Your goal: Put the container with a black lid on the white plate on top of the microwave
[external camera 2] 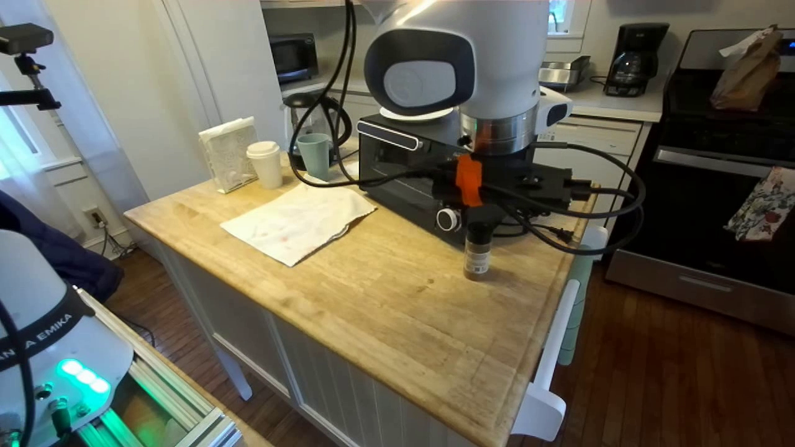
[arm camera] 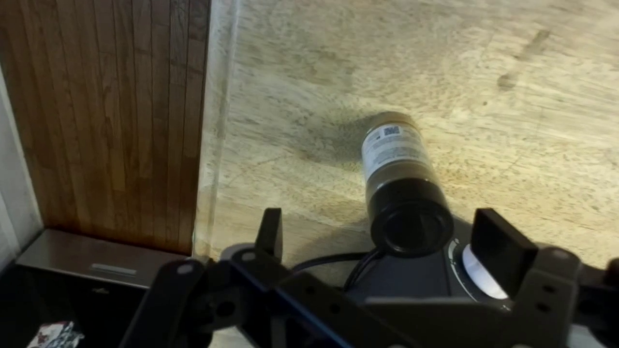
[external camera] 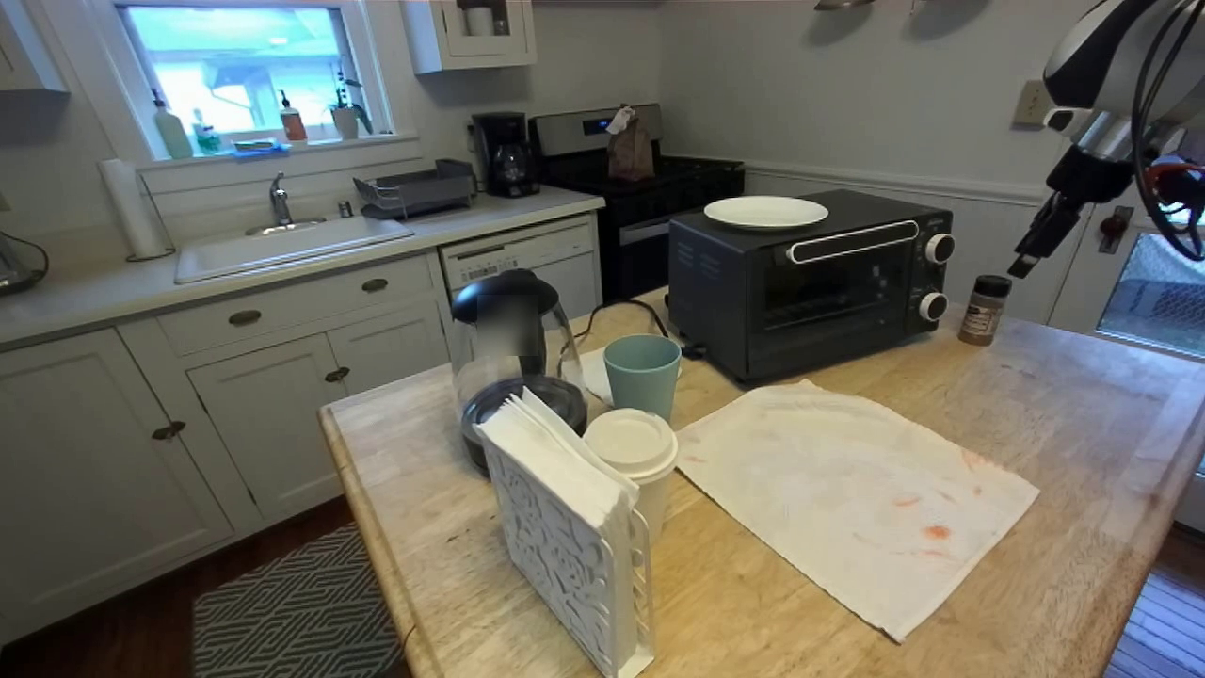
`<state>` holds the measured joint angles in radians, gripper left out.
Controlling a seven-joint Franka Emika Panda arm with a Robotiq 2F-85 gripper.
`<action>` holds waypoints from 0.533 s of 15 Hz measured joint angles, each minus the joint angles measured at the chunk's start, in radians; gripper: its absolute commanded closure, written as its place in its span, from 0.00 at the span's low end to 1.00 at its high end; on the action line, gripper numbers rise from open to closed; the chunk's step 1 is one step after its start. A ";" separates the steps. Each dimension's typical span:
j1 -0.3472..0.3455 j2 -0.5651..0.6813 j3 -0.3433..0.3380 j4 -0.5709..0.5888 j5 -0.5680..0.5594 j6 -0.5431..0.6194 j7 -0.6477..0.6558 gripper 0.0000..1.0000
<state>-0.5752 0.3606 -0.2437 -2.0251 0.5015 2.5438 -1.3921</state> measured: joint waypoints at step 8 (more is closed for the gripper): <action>-0.044 0.053 0.094 0.044 0.008 -0.029 -0.046 0.00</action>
<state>-0.6192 0.4137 -0.1494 -1.9810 0.5091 2.5152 -1.4383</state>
